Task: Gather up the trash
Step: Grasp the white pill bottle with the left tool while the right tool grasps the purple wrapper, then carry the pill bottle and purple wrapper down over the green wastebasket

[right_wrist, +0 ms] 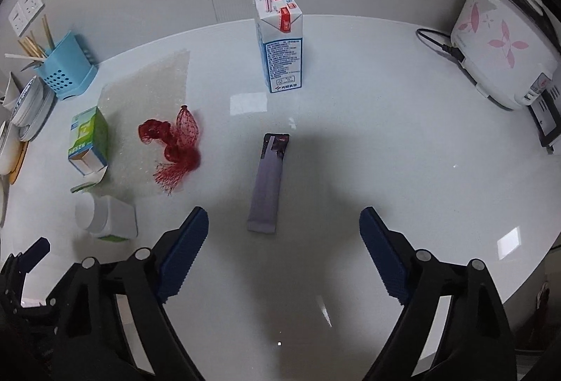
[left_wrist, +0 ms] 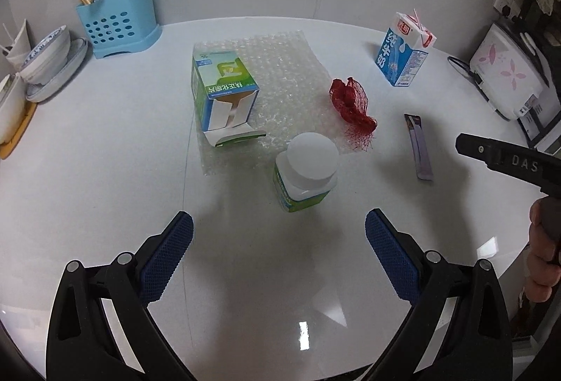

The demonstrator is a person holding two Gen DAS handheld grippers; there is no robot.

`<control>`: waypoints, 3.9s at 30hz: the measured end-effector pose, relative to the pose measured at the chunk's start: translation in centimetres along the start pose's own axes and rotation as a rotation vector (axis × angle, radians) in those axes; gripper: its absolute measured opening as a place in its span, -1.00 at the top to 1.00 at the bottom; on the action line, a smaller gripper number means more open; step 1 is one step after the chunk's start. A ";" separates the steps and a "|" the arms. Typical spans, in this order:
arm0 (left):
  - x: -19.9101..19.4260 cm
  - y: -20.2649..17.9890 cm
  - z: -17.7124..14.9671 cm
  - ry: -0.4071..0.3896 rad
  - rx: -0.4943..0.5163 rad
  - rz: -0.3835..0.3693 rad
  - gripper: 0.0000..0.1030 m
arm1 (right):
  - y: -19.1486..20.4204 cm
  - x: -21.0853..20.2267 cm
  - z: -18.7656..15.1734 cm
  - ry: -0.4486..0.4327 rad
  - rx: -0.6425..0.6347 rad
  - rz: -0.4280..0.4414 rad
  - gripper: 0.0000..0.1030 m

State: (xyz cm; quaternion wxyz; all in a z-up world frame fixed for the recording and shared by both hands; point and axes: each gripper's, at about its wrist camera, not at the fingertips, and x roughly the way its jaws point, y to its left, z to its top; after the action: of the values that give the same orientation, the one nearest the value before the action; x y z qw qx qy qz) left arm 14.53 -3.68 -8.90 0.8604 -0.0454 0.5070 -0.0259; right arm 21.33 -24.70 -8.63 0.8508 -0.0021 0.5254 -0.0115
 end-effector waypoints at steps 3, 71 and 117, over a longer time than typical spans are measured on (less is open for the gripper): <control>1.3 -0.3 0.8 0.011 0.002 -0.008 -0.86 | 0.4 2.1 1.2 0.031 0.013 -0.014 -0.43; -3.7 -0.8 -1.4 -0.045 -0.011 -0.001 0.22 | -1.5 -6.1 -2.5 -0.063 0.011 0.127 0.80; -11.8 -5.5 -19.0 -0.001 0.052 -0.070 0.22 | -3.0 -11.8 -24.2 -0.053 -0.148 0.131 0.80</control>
State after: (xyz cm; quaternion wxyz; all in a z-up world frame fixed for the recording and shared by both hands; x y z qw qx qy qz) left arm -7.82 -9.10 -7.18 0.8600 -0.0409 0.5039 -0.0693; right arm -5.60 -27.20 -8.91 0.8607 -0.0309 0.5014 0.0828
